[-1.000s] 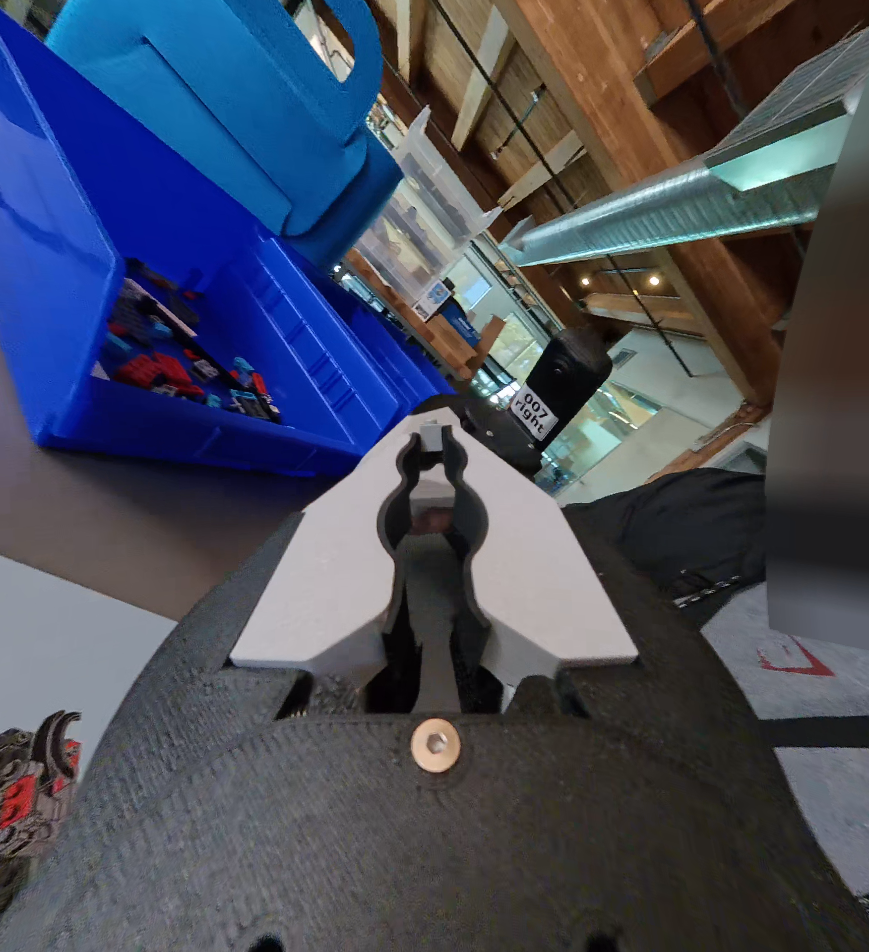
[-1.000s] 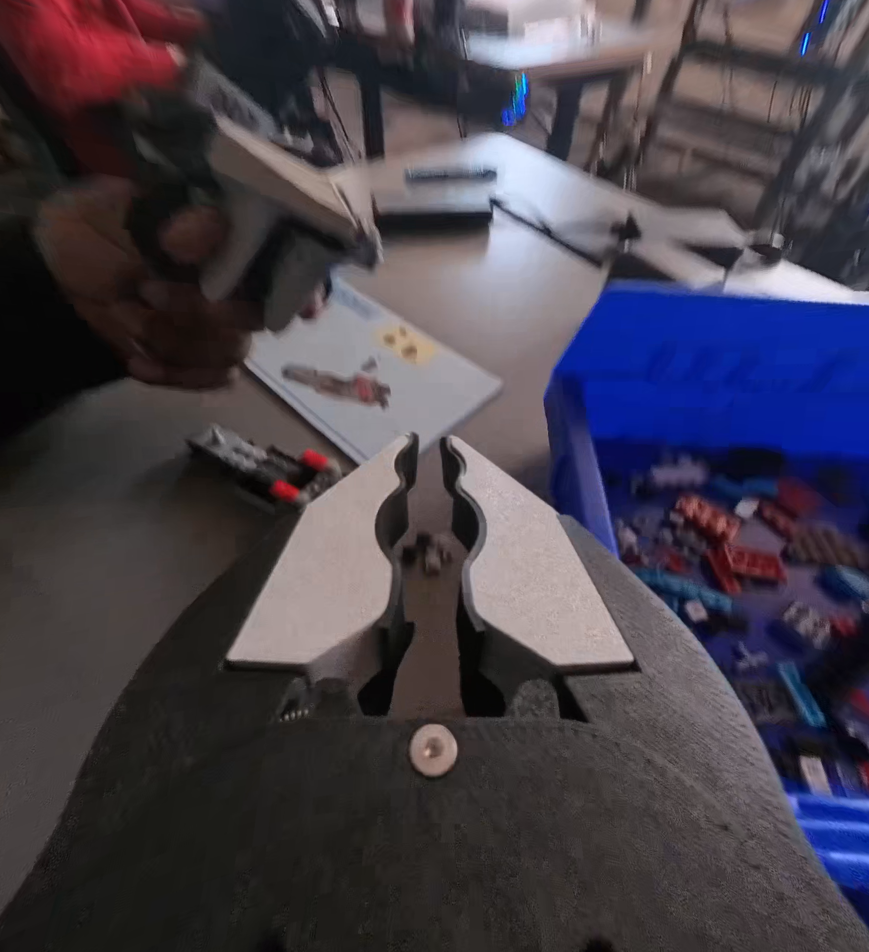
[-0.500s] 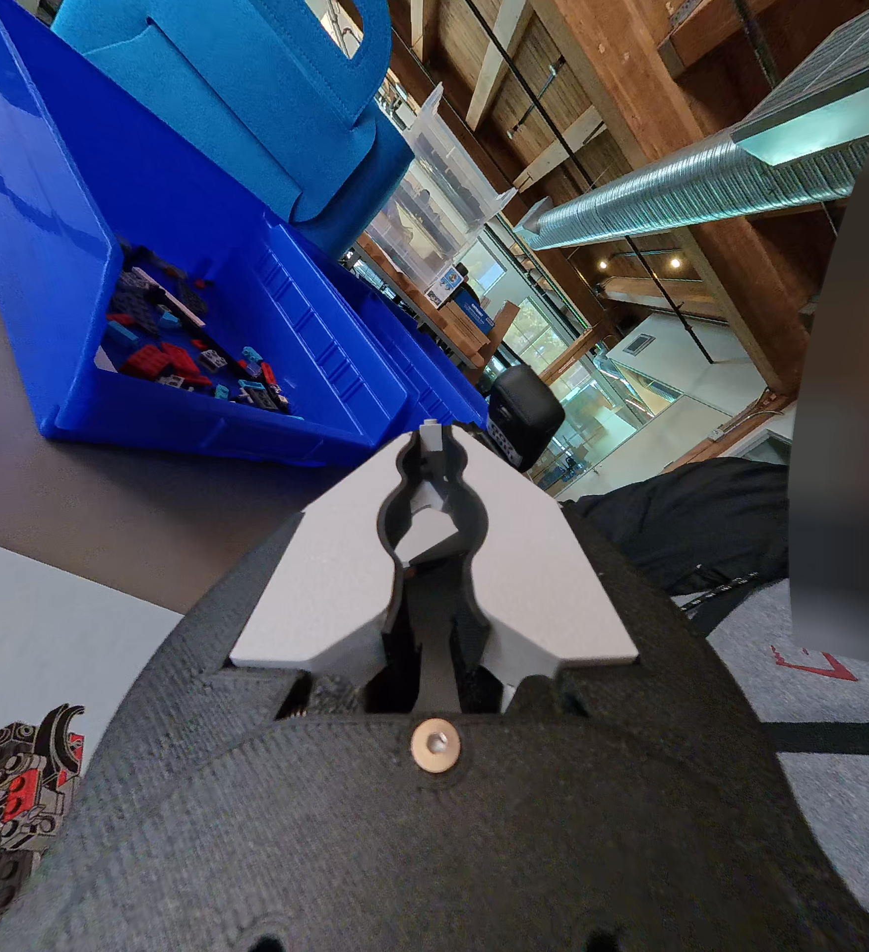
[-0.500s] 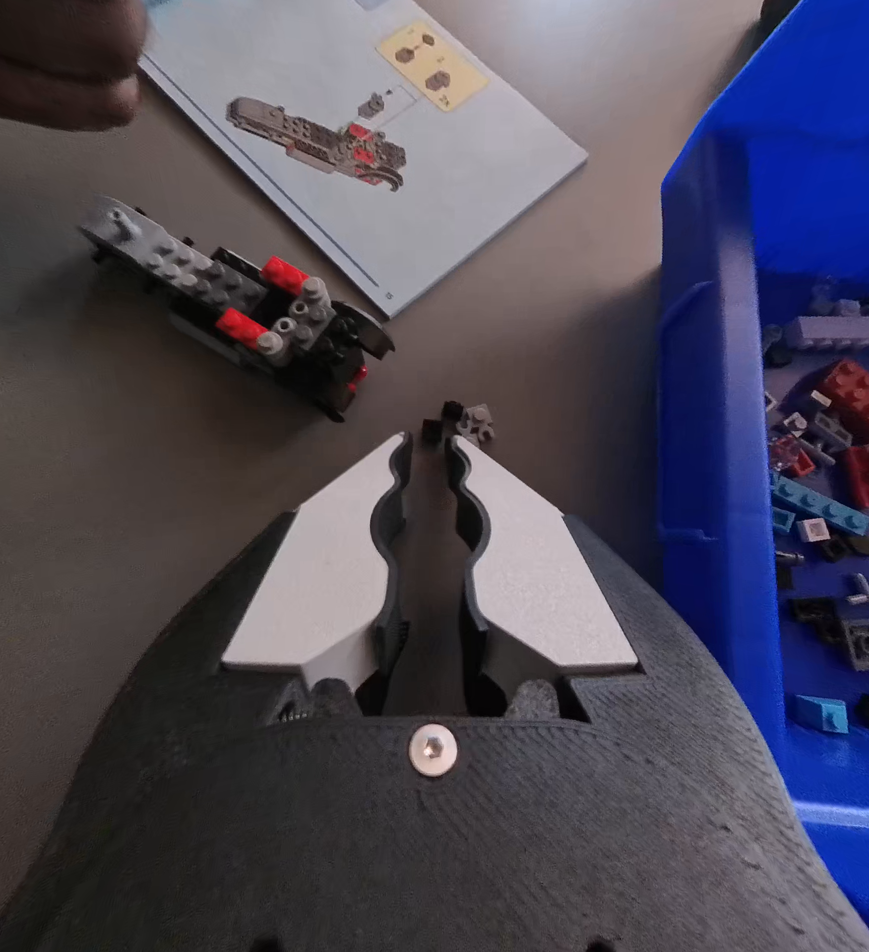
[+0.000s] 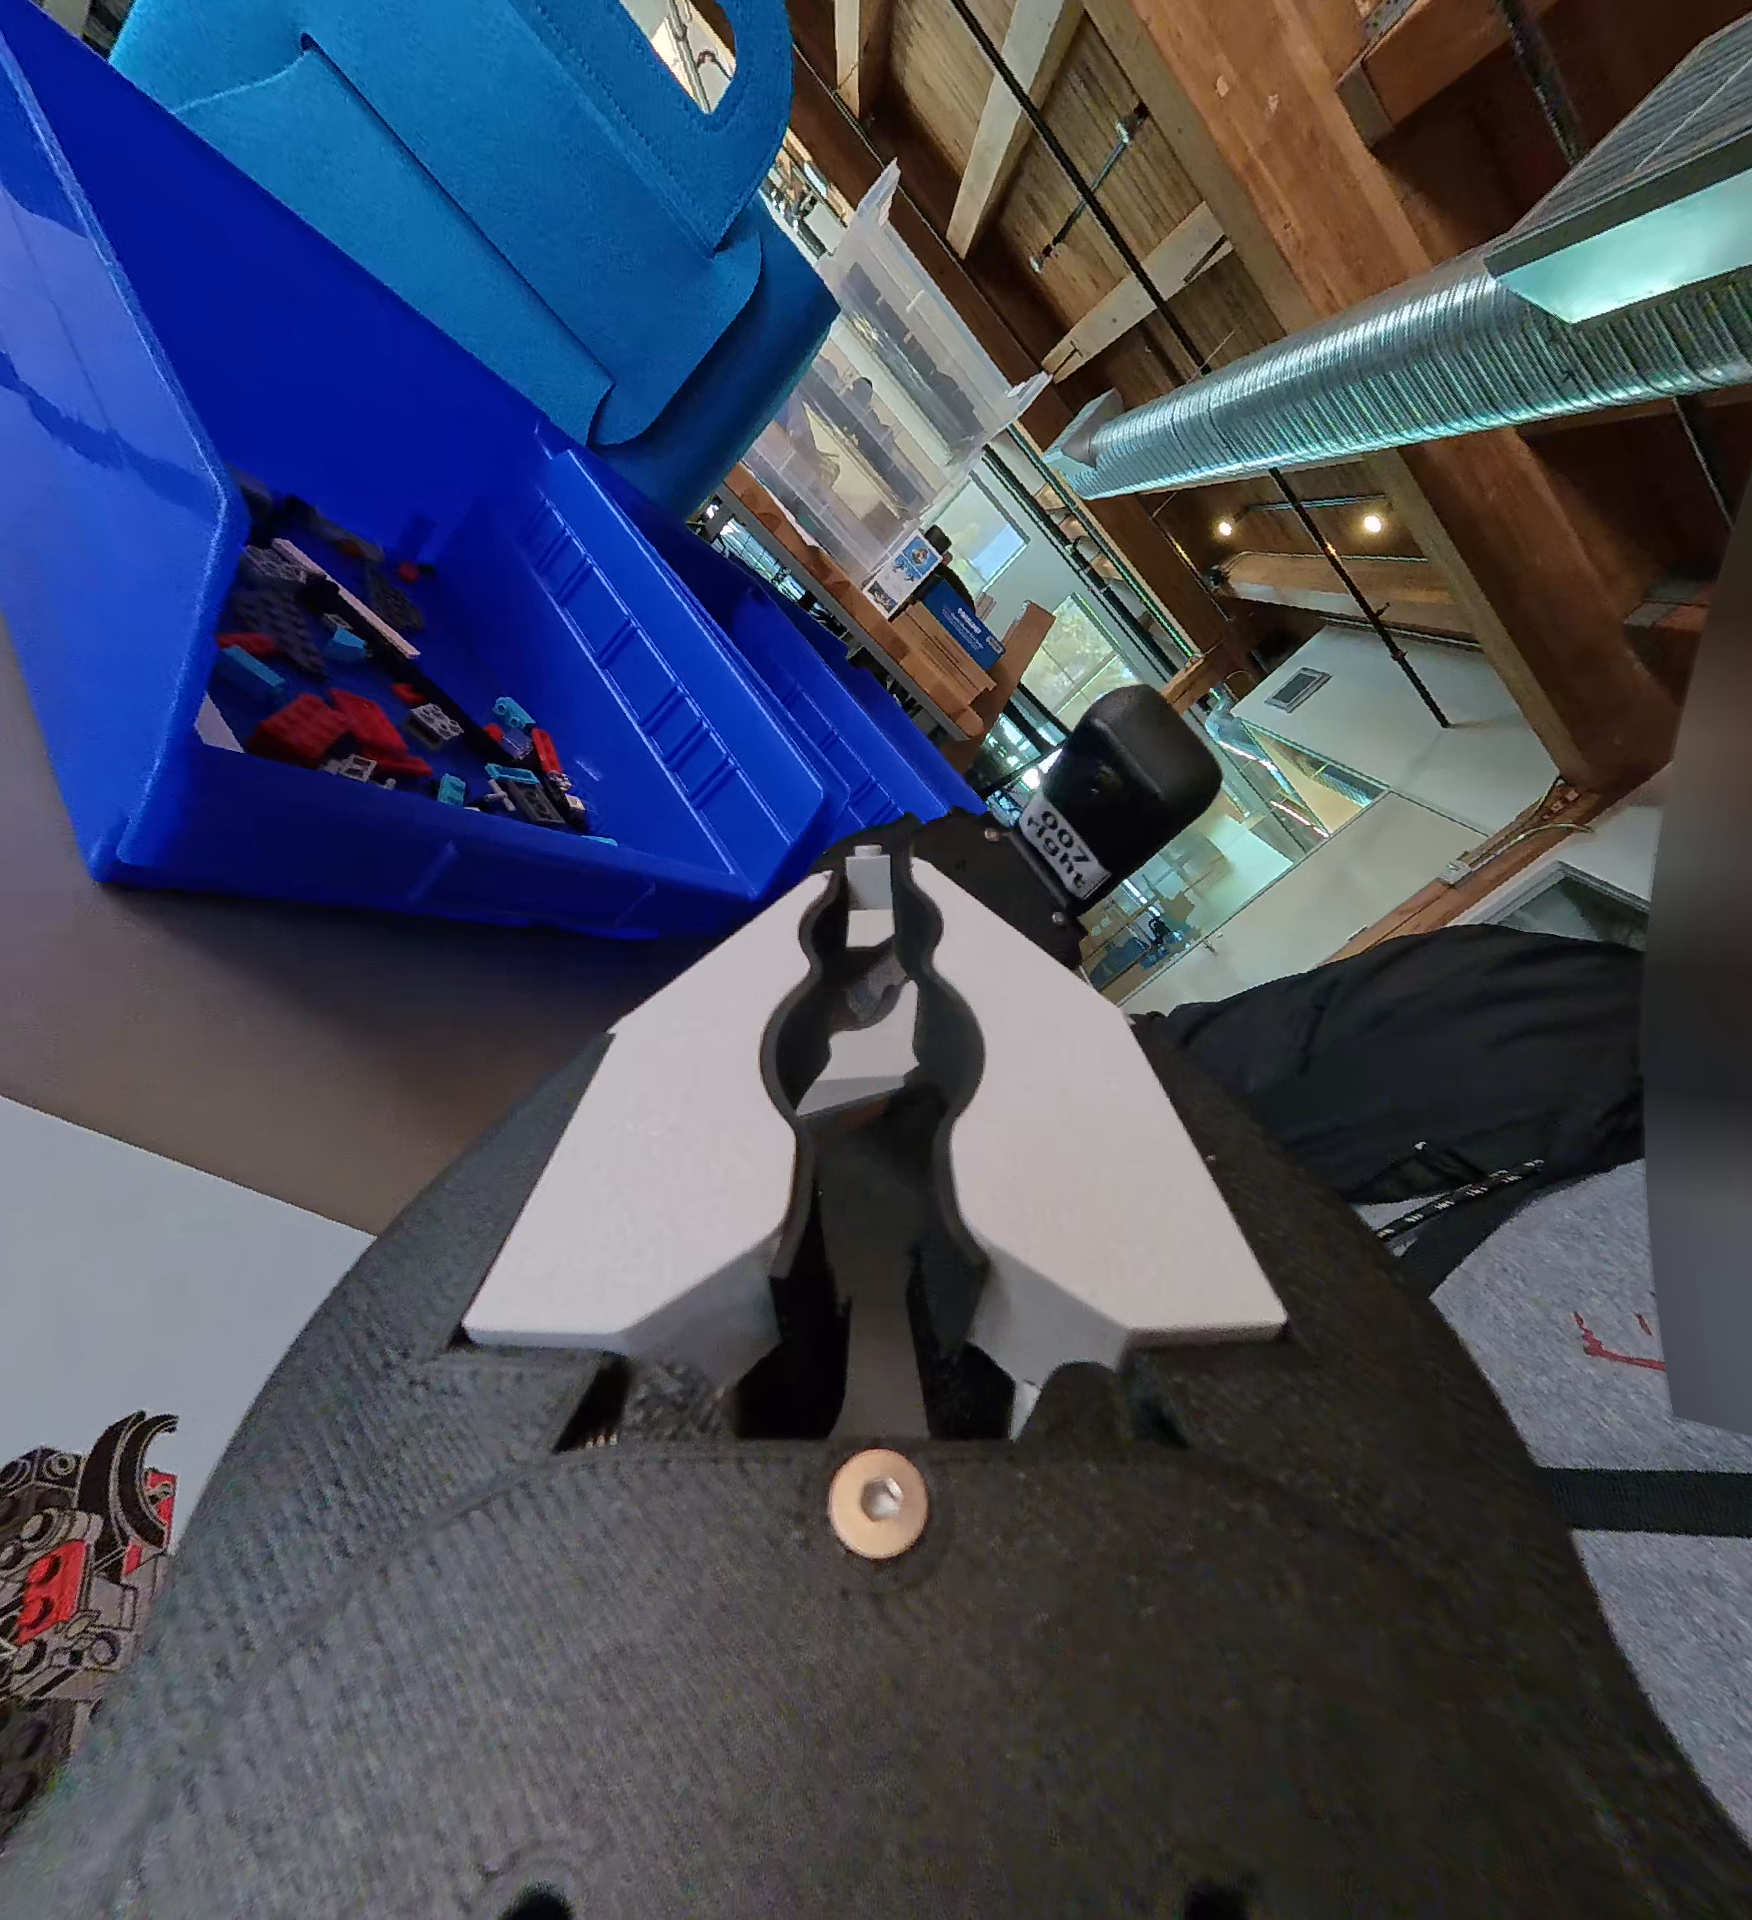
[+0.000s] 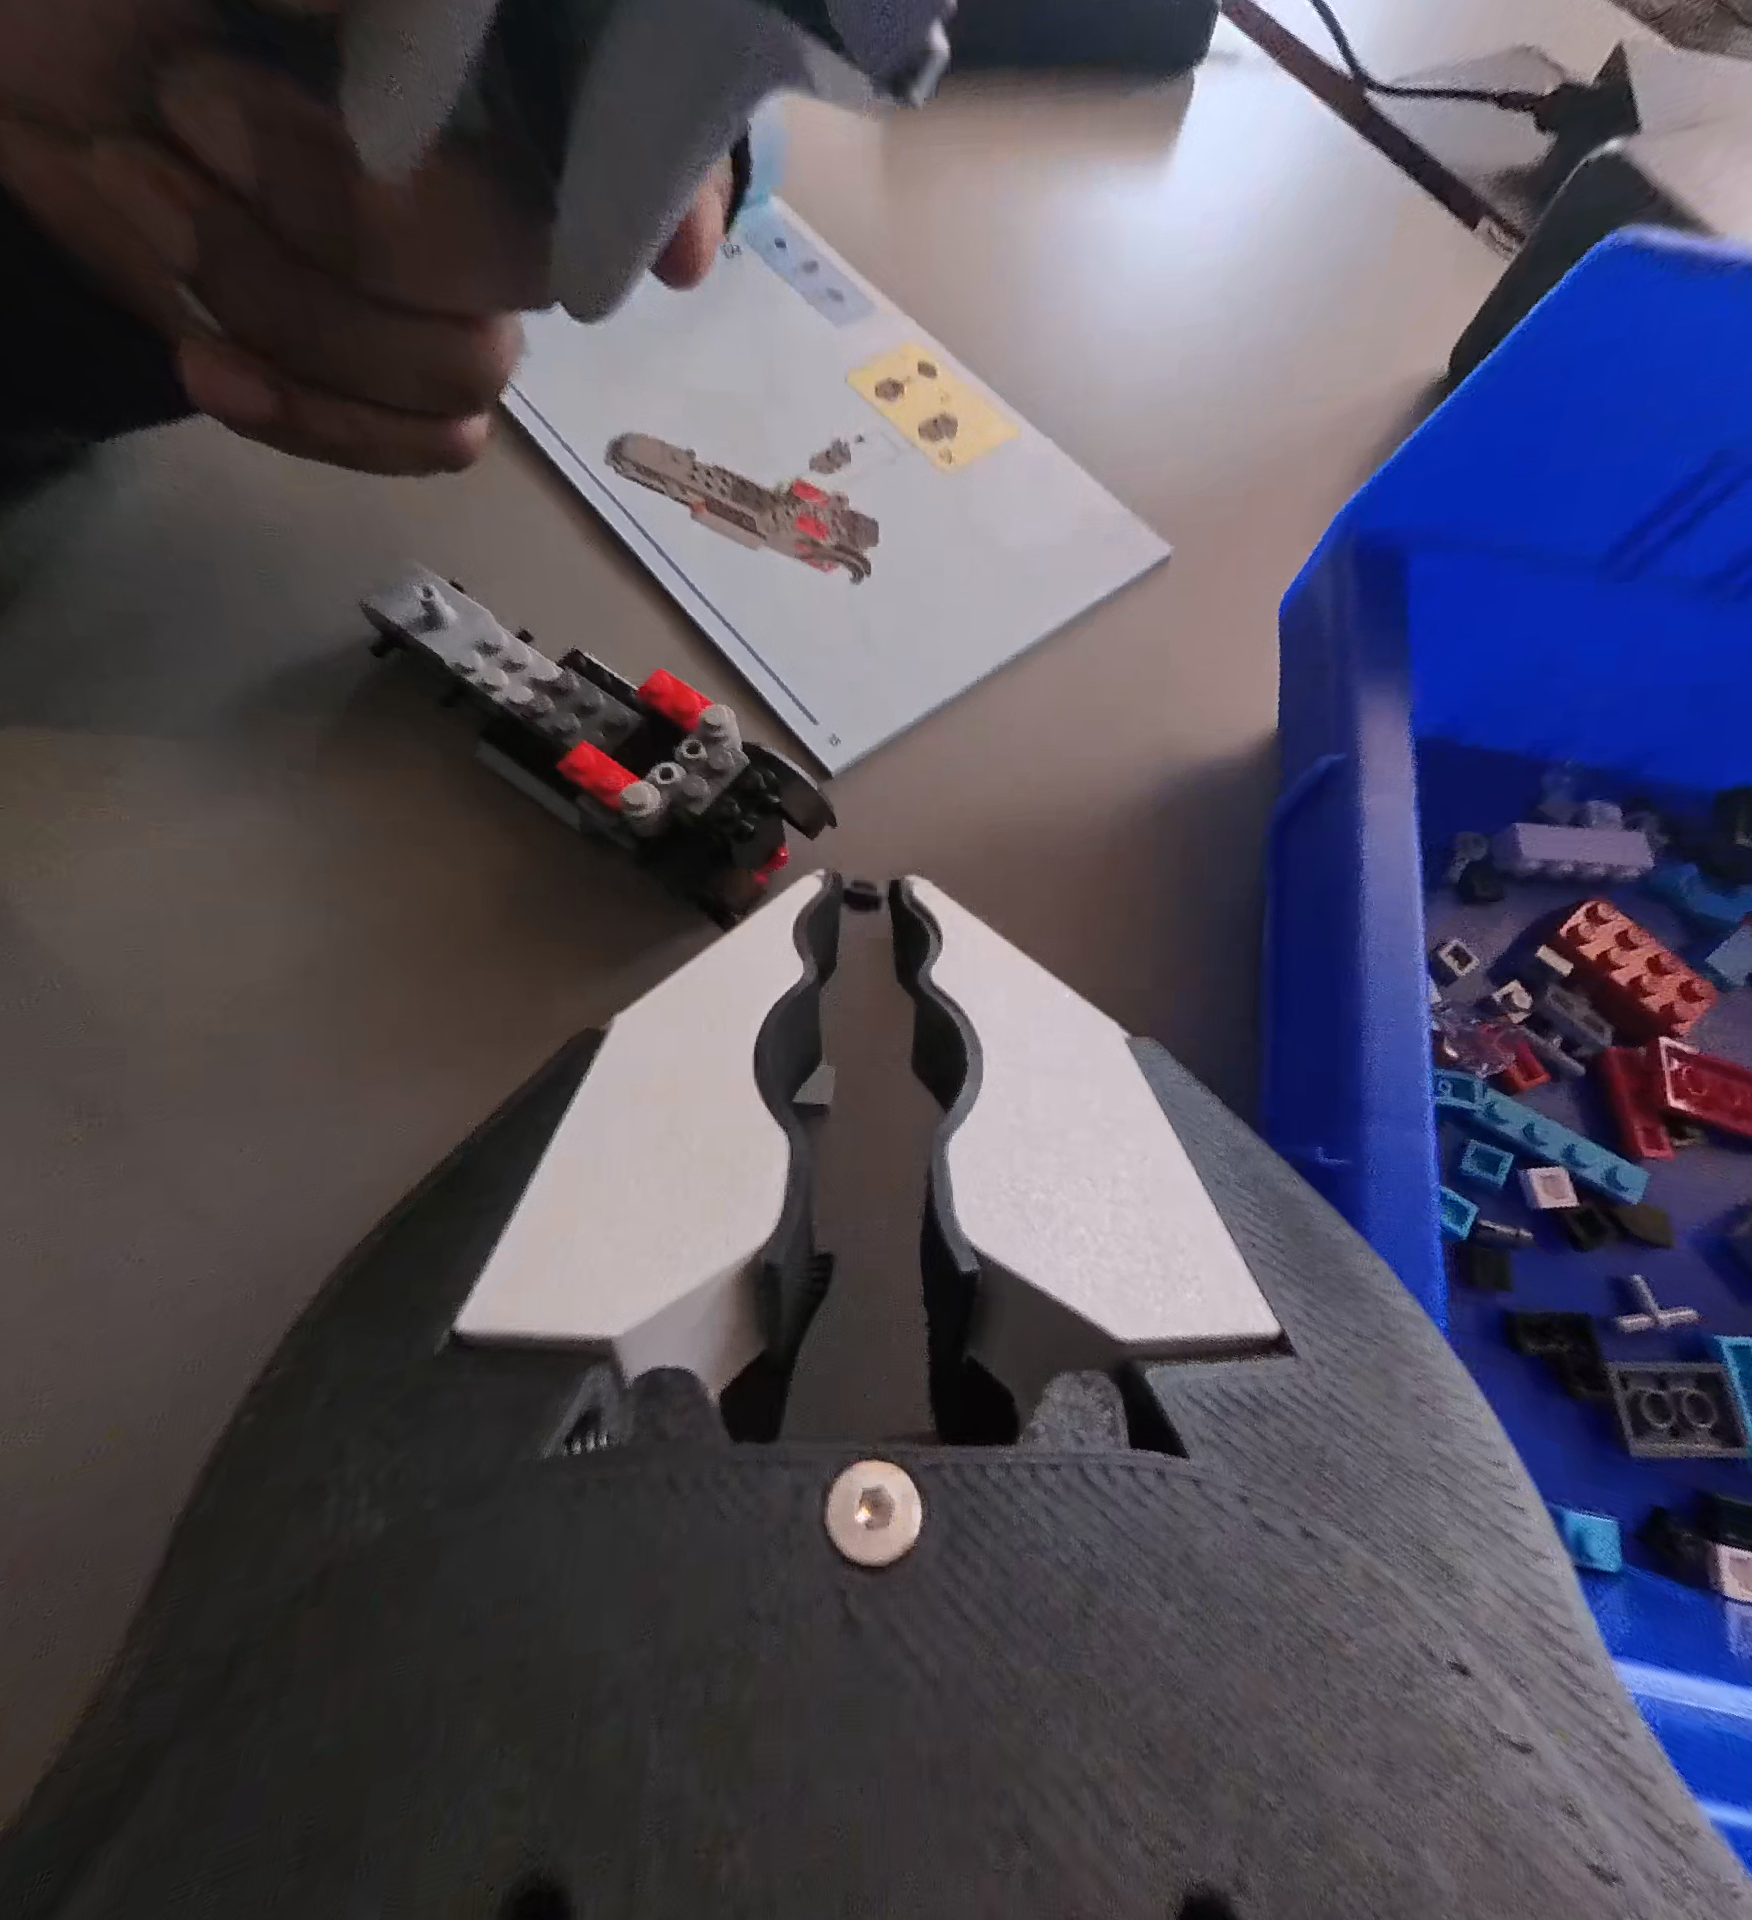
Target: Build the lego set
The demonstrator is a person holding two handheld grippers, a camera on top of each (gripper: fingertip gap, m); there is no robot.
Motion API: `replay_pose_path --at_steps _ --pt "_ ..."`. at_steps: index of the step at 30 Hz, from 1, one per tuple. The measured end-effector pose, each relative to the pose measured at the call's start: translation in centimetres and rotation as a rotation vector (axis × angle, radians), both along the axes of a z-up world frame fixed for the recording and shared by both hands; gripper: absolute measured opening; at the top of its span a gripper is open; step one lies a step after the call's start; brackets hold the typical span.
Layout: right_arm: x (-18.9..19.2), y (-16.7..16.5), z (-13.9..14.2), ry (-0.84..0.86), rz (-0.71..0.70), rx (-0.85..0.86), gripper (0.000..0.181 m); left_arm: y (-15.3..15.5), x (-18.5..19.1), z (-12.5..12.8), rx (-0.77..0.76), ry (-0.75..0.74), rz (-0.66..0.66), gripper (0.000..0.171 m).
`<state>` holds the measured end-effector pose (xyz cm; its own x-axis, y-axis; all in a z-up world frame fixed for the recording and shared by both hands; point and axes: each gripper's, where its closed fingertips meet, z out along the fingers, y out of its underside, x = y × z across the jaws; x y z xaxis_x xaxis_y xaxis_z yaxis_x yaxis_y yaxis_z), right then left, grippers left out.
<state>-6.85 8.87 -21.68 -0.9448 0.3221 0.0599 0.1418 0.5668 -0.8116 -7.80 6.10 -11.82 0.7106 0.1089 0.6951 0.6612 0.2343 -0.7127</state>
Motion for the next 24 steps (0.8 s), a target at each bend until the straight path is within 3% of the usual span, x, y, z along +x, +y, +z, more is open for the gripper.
replay_pose_path --at_steps 5,14,19,24 --pt "-0.2 0.4 0.8 -0.047 -0.012 -0.04 0.019 0.0 0.0 0.1 0.001 -0.001 -0.001 0.008" --pt "-1.0 2.7 2.4 -0.125 -0.096 -0.065 0.017 -0.3 -0.2 0.1 -0.006 0.002 0.011 0.008" --pt "0.9 3.8 -1.4 -0.171 0.013 0.083 0.018 -0.2 -0.2 -0.1 -0.01 0.004 0.009 0.008" --pt "1.9 4.6 -3.3 -0.163 0.092 0.183 0.022 0.0 -0.1 -0.4 -0.032 0.034 0.001 0.008"
